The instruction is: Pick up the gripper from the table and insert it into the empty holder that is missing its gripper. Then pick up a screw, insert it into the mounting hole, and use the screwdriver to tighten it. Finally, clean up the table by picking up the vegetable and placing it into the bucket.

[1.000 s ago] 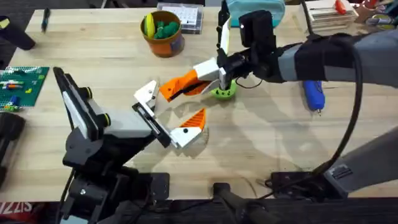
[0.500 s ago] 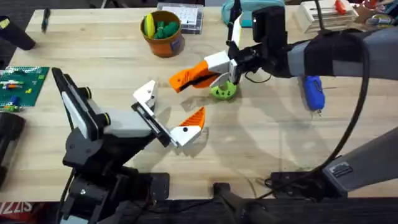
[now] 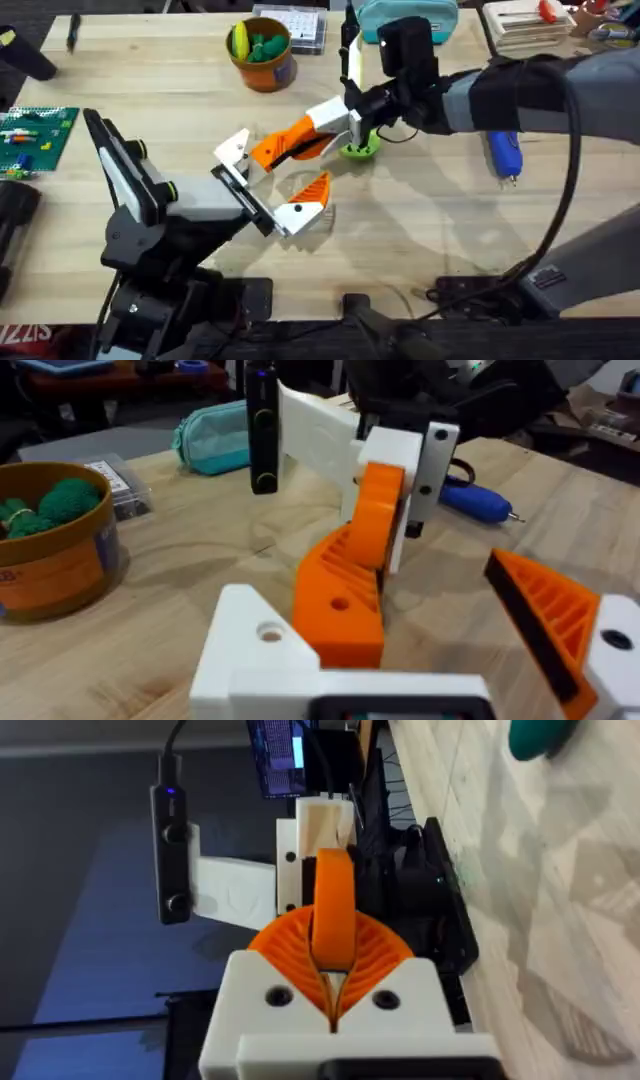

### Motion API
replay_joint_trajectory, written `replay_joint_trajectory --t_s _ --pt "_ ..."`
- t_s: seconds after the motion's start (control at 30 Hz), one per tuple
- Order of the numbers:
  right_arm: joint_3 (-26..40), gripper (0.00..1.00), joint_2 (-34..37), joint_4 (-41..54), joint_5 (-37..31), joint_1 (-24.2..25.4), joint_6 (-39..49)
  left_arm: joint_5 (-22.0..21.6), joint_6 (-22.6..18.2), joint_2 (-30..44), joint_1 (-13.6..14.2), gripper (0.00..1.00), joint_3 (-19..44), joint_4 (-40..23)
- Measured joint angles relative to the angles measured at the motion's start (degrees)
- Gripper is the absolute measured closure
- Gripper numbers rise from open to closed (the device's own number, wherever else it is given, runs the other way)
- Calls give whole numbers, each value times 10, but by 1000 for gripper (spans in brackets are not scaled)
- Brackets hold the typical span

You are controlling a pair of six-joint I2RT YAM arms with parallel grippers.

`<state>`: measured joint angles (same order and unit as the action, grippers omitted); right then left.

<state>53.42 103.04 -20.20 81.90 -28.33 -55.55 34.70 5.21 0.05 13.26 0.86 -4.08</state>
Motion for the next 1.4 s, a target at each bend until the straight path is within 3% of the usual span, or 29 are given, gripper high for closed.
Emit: replay_joint_trajectory --t_s 0.73,1.4 --pt "18 978 0 -59 -58 -26 -58 -17 -2 0 -1 11 0 1" --pt "39 977 50 -95 -49 -43 -60 -11 22 4 -3 11 0 0"
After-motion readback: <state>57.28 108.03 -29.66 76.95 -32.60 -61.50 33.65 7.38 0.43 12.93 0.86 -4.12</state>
